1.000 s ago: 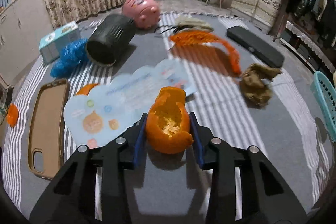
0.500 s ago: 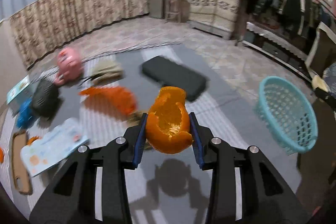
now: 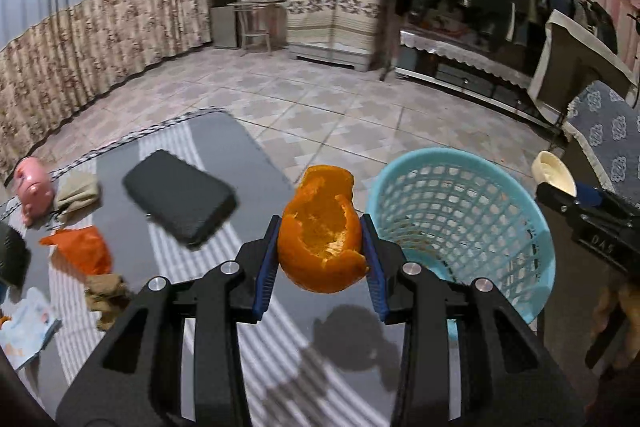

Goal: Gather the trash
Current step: 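Carry both items over the blue basket and open the left tool, then open the right tool to drop the cream lid into the basket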

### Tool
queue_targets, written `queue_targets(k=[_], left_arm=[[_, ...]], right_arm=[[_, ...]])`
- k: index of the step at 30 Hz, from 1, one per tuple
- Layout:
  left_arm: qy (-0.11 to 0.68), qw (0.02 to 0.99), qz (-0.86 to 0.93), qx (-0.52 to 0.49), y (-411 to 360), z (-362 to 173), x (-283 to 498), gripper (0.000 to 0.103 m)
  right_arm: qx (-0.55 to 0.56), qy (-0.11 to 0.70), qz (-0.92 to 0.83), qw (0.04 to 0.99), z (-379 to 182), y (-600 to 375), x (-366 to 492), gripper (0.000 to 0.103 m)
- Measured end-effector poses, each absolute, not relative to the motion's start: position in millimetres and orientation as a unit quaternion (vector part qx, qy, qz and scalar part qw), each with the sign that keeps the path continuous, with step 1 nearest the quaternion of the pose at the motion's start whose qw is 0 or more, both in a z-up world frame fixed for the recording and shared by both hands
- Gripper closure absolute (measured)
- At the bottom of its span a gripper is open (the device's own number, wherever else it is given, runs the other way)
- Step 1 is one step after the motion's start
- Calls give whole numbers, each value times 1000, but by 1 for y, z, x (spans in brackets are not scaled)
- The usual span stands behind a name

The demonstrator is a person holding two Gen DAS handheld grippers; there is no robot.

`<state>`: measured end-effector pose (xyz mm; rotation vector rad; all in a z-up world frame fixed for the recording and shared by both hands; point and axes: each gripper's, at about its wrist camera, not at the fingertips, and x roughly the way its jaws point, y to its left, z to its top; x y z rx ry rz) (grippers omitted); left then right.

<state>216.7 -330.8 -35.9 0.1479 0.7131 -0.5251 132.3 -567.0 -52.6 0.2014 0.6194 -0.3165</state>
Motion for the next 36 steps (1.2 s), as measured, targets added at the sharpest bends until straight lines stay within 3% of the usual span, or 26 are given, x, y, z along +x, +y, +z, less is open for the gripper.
queue_targets(k=[19,24,30,36], left_arm=[[349,874,-310,132,-430,-75,211,63],[326,886,-304,131,-433,-70,208,35],[308,902,-276,123,-413,-55,210,20],[295,918,-246,99,-374,-38,212,12]], right_arm=[[110,323,-167,925,-70,-578,136,42],[120,325,-178,921,-71,-584,132,42],[111,326,-175,922,-71,-581,136,42],[98,330,-164,924,-74,-566,144,42]])
